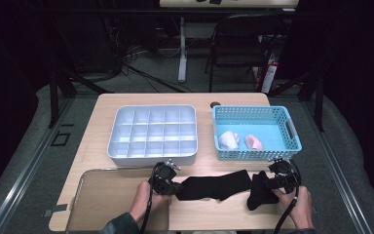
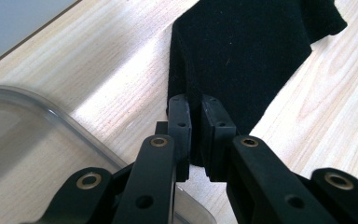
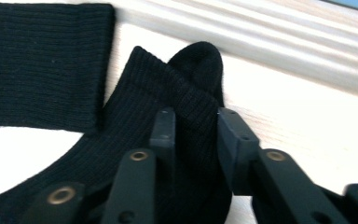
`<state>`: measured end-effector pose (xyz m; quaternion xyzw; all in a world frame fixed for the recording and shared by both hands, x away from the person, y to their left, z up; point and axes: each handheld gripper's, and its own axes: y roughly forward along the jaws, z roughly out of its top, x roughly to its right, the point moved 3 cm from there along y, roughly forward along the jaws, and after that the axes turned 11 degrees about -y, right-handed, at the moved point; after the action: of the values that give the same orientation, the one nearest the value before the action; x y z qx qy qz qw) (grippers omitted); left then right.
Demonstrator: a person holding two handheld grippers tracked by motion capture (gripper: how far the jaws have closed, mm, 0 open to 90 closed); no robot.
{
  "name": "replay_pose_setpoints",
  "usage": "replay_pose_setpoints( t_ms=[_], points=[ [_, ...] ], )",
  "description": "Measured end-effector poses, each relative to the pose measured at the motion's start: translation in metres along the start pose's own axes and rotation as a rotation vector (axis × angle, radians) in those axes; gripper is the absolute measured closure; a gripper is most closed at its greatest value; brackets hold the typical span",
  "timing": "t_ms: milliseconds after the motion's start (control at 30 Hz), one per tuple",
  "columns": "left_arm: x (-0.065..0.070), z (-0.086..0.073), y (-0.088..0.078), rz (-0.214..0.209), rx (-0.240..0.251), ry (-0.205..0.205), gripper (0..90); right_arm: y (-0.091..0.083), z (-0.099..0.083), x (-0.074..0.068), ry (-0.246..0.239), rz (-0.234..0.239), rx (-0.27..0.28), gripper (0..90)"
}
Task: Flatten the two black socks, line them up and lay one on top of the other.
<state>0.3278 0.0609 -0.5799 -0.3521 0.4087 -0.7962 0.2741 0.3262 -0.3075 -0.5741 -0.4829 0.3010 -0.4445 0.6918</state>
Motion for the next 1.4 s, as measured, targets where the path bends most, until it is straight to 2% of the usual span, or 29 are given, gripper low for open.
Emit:
replay_pose_setpoints(
  t_ms=[33,100,233,300,400,433,533,700,800,867,933,1133,1333,1400],
  points=[
    [0.000,0.000,0.000,-0.003,0.000,0.000,83.4,0.000,-0.001,0.001,0.021,-0.016,0.016,72.8],
    [0.000,0.000,0.000,-0.006,0.001,0.000,83.2,-0.005,-0.003,0.005,0.027,-0.039,-0.002,73.5],
    [0.001,0.001,0.000,-0.012,0.000,0.003,80.9,-0.017,-0.004,0.011,0.071,-0.069,0.048,68.7],
    [0.002,0.001,0.000,-0.015,0.001,0.004,79.7,-0.018,-0.003,0.011,0.064,-0.054,0.069,59.4],
    [0.002,0.001,-0.001,-0.017,-0.004,0.008,77.6,-0.010,-0.004,0.015,0.060,-0.048,0.043,55.7],
    [0.002,0.001,-0.001,-0.018,-0.005,0.009,76.8,-0.010,-0.004,0.014,0.062,-0.049,0.052,55.8],
    [0.002,0.001,-0.001,-0.018,-0.010,0.008,72.6,-0.012,-0.001,0.011,0.047,-0.059,0.079,58.2],
    [0.005,0.003,-0.002,-0.005,-0.003,0.007,54.7,0.001,-0.002,0.012,0.038,-0.041,0.040,69.0],
    [0.007,0.004,-0.005,0.000,0.014,0.007,44.5,0.000,-0.002,0.012,0.033,-0.033,0.046,75.8],
    [0.006,0.005,-0.007,0.003,0.017,0.020,39.9,-0.002,-0.002,0.011,0.026,-0.038,0.046,77.3],
    [0.006,0.005,-0.009,-0.005,0.028,0.014,35.4,-0.006,-0.002,0.011,0.027,-0.038,0.054,77.4],
    [0.008,0.005,-0.014,-0.023,0.035,0.022,31.2,-0.020,-0.001,0.012,0.034,-0.053,0.098,77.4],
    [0.008,0.005,-0.014,-0.023,0.033,0.020,30.3,-0.018,-0.003,0.013,0.037,-0.040,0.093,79.5],
    [0.007,0.005,-0.014,-0.025,0.037,0.015,29.8,-0.024,-0.002,0.013,0.042,-0.050,0.121,79.6]
  ],
)
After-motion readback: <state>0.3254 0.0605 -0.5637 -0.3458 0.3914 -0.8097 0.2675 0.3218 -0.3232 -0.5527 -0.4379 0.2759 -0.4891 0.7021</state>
